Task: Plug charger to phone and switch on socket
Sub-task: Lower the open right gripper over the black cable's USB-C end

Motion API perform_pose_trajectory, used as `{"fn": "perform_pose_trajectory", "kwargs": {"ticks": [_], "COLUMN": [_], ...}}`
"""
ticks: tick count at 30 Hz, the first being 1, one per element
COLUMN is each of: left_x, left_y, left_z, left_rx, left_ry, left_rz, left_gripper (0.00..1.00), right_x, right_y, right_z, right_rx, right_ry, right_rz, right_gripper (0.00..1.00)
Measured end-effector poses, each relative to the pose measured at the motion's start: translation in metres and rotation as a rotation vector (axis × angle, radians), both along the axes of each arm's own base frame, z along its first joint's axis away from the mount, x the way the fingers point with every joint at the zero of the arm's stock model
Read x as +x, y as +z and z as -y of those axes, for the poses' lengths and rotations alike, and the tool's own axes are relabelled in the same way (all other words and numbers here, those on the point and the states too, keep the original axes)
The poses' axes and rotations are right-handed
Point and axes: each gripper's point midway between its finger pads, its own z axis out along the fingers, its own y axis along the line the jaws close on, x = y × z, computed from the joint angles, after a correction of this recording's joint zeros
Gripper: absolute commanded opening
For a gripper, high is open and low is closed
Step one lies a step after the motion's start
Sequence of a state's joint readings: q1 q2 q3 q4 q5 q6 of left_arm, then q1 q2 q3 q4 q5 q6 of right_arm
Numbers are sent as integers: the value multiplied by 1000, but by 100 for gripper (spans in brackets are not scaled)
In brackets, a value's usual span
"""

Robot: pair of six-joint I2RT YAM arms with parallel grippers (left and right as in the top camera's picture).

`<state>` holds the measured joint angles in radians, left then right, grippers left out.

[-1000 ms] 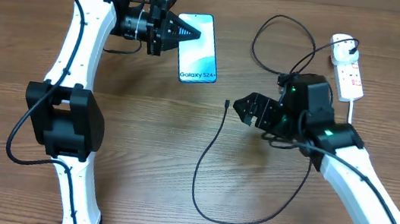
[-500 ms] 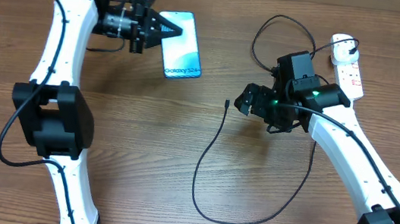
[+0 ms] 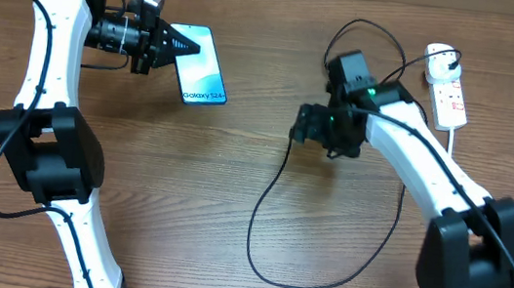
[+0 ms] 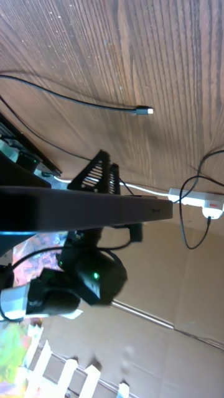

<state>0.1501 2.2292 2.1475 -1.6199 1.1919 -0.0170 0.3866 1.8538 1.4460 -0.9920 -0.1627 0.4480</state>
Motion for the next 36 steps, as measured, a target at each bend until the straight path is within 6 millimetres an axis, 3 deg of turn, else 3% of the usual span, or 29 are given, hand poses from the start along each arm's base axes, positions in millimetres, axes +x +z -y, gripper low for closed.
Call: {"fn": "perform_pose_trajectory", "kwargs": {"ticks": [6, 10, 17, 24, 36], "left_x": [-1, -1, -2, -2, -2], "left_y": [-3, -4, -8, -8, -8], "left_z": [0, 0, -2, -2, -2], "left_rx": [20, 27, 48, 53, 53], "left_ry": [-6, -7, -10, -17, -18], "left_rz": [-1, -5, -8, 6, 8], "left_gripper": [4, 4, 4, 4, 4], "right_x": [10, 15, 17, 14, 23], "right_y": [1, -11, -37, -51, -57], "right_z": [-2, 0, -2, -18, -18], "right_rx": [-65, -92, -120, -122, -144], "right_ry": [-12, -28, -37, -30, -68], "right_rz": [38, 34, -3, -14, 18], "right_gripper": [80, 71, 68, 64, 56]}}
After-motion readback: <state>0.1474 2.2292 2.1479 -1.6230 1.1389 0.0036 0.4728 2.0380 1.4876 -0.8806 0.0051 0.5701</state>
